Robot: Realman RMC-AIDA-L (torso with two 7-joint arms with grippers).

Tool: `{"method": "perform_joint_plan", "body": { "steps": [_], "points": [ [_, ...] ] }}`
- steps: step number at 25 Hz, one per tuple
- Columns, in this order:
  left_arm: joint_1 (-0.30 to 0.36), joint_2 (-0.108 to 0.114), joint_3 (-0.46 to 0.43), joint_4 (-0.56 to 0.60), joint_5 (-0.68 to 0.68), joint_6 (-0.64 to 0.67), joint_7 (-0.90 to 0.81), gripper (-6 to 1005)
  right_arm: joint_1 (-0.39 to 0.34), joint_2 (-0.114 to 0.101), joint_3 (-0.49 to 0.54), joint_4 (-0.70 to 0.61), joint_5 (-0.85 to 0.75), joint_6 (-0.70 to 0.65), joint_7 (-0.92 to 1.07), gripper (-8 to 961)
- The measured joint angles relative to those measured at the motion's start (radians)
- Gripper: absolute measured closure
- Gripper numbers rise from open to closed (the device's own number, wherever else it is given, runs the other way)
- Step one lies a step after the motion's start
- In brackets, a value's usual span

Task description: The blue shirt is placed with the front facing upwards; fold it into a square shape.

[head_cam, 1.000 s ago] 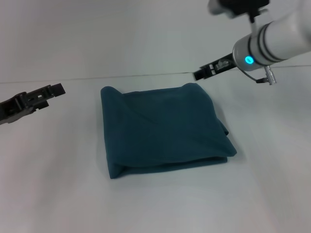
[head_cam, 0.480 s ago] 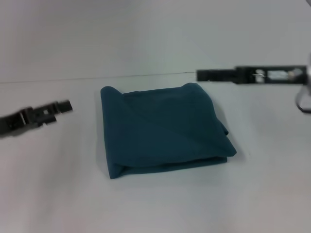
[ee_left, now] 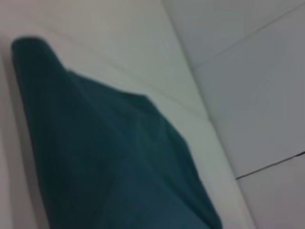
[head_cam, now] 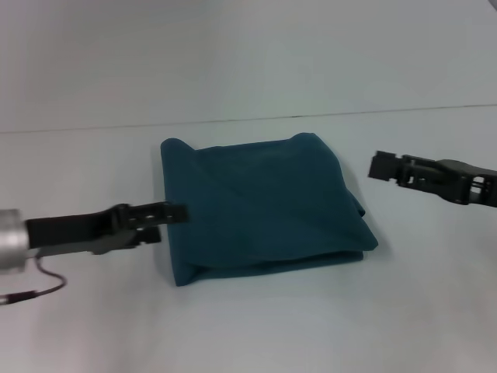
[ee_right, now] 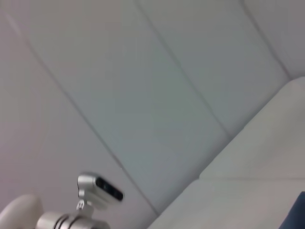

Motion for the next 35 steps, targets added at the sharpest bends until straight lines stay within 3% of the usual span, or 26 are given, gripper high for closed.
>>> {"method": "perform_joint_plan", "body": {
  "steps": [5, 10, 18, 23, 35],
  "points": [
    [-0.032, -0.005, 0.134, -0.021, 0.003, -0.146, -0.151, 49, -0.005, -0.007, 0.035, 0.055, 0.0, 0.002, -0.038, 337],
    [-0.049, -0.006, 0.201, -0.056, 0.016, -0.257, -0.241, 49, -0.005, -0.004, 0.031, 0.057, -0.006, 0.028, -0.049, 337],
    [-0.042, -0.01, 0.209, -0.066, 0.05, -0.281, -0.315, 49, -0.006, -0.009, 0.036, 0.057, -0.005, 0.043, -0.057, 336],
    [-0.039, -0.014, 0.202, -0.076, 0.002, -0.281, -0.308, 49, 0.0, -0.01, 0.036, 0.057, -0.006, 0.056, -0.058, 336],
    [-0.04, -0.031, 0.199, -0.193, -0.03, -0.333, -0.29, 50, 0.0, -0.011, 0.037, 0.073, -0.005, 0.073, -0.067, 337]
  ]
}}
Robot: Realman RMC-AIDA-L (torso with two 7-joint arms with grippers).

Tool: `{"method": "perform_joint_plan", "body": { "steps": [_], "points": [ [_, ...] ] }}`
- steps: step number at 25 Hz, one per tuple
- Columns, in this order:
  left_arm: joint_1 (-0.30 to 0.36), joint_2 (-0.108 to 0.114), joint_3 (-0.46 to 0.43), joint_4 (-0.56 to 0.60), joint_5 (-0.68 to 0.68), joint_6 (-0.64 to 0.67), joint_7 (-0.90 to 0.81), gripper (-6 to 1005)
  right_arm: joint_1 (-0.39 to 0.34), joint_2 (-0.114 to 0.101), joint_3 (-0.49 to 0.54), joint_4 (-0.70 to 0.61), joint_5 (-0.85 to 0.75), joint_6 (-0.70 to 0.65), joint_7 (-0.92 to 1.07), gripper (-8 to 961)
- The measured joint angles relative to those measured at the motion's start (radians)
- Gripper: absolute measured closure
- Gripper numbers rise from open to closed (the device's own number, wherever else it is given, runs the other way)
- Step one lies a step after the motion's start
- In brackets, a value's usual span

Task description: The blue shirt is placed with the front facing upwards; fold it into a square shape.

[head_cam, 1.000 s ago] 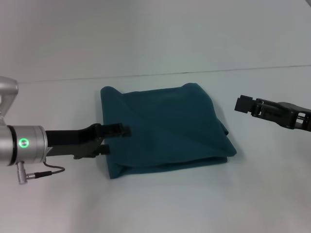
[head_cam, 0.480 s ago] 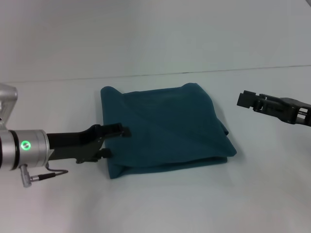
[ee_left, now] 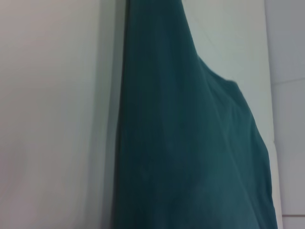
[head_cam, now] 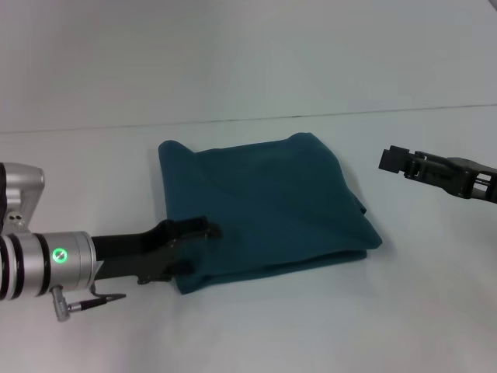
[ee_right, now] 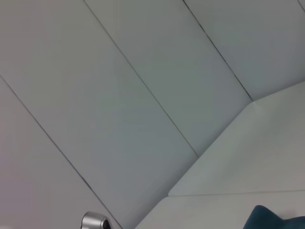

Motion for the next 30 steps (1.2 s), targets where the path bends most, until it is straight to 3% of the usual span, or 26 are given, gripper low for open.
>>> {"method": "perform_joint_plan", "body": {
  "steps": [12, 23, 30],
  "points": [
    [0.026, -0.001, -0.041, 0.019, -0.038, 0.116, 0.036, 50, 0.004, 0.0, 0.0, 0.005, 0.006, 0.001, 0.0, 336],
    [0.014, -0.003, -0.026, -0.065, -0.028, 0.021, 0.066, 53, -0.001, 0.002, 0.0, 0.006, 0.006, 0.016, 0.003, 336],
    [-0.012, -0.004, -0.03, -0.074, -0.034, 0.075, 0.089, 54, 0.003, -0.002, 0.0, 0.034, 0.002, 0.03, 0.0, 336]
  ]
}}
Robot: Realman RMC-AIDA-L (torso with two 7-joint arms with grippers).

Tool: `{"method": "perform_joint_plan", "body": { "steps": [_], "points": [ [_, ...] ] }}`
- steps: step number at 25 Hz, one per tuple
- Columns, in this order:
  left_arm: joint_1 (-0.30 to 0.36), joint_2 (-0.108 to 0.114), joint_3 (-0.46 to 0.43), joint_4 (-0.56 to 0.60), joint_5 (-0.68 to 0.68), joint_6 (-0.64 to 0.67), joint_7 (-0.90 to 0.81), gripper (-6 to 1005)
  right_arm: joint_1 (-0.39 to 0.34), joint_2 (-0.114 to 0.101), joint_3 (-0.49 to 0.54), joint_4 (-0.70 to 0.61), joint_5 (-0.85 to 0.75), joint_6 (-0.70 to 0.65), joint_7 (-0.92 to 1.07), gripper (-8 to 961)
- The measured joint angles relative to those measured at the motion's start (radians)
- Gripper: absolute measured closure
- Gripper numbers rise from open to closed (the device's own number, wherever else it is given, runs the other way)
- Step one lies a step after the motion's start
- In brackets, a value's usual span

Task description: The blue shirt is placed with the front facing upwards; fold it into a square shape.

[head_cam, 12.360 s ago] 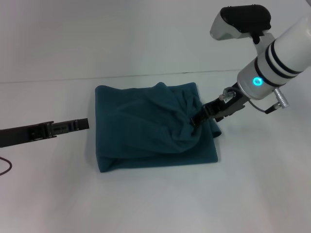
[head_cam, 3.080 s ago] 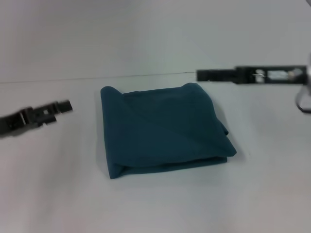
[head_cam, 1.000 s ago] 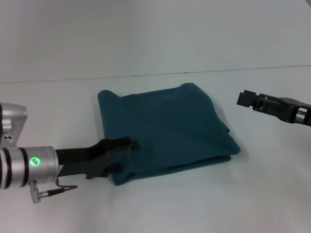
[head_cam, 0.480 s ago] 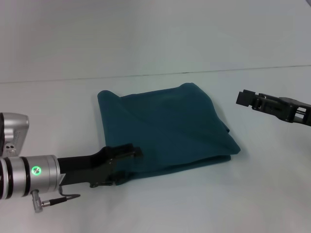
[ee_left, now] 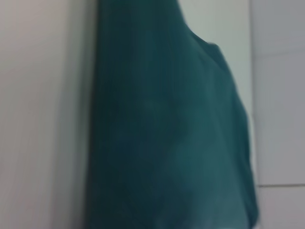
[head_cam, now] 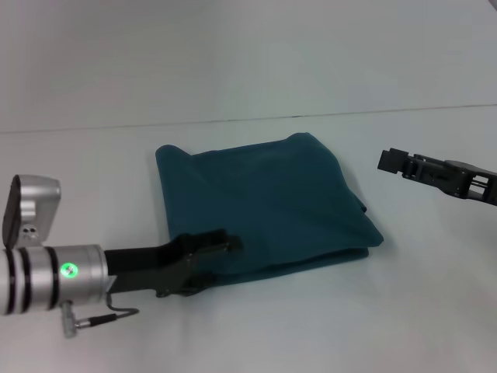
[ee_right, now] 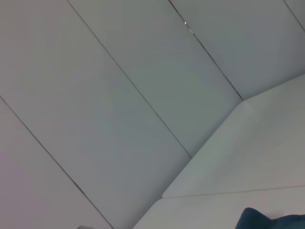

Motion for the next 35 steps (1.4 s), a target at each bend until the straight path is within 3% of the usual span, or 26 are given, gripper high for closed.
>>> {"method": "perform_joint_plan", "body": {
  "steps": [4, 8, 12, 16, 29, 35],
  "points": [
    [0.034, 0.016, -0.033, 0.098, -0.002, 0.125, -0.009, 53, 0.001, -0.001, 0.0, 0.001, 0.0, 0.0, 0.0, 336],
    [0.04, 0.044, -0.045, 0.137, 0.013, 0.149, -0.02, 59, 0.001, -0.003, 0.0, 0.001, 0.001, -0.002, 0.0, 337],
    [0.028, 0.028, 0.023, 0.142, 0.015, 0.033, 0.009, 66, 0.001, -0.002, 0.0, 0.001, 0.002, -0.002, 0.0, 337],
    [0.0, 0.032, 0.1, 0.128, 0.044, -0.043, 0.006, 72, 0.001, -0.002, 0.0, 0.001, 0.002, -0.001, 0.0, 337],
    [-0.004, 0.04, 0.06, 0.139, 0.129, -0.079, -0.075, 93, -0.01, 0.0, 0.002, 0.001, 0.005, 0.0, -0.001, 337],
    [-0.019, 0.029, 0.06, 0.124, 0.136, -0.089, -0.107, 102, -0.01, 0.002, 0.002, 0.001, 0.005, -0.001, -0.001, 337]
  ]
}}
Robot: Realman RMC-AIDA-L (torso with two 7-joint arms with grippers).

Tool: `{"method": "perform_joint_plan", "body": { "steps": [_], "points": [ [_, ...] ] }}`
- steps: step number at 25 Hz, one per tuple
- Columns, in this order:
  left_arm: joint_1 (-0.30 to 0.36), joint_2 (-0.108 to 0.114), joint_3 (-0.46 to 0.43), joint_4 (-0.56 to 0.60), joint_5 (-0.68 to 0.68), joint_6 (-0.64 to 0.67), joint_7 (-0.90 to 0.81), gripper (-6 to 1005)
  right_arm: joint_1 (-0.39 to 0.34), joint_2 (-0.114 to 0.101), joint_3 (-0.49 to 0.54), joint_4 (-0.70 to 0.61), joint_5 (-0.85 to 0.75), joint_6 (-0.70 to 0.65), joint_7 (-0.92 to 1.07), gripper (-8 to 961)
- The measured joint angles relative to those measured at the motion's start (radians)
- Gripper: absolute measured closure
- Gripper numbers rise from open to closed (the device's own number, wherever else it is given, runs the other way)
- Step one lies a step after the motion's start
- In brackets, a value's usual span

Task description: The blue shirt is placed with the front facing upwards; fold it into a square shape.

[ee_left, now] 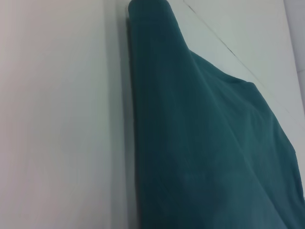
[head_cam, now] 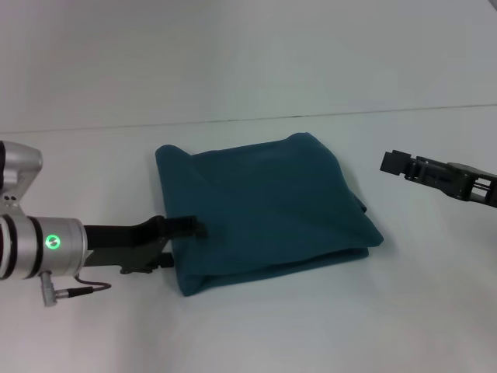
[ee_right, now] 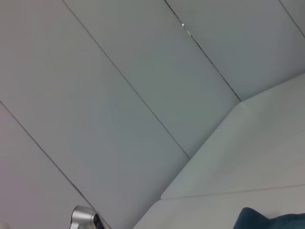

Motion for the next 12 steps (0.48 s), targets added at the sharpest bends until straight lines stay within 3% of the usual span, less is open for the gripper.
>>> {"method": "perform_joint_plan", "body": {
  "steps": [12],
  "points": [
    [-0.052, -0.002, 0.009, -0.071, 0.003, -0.036, 0.0, 121, -0.002, 0.001, 0.0, 0.0, -0.002, -0.006, 0.0, 337]
  ]
}}
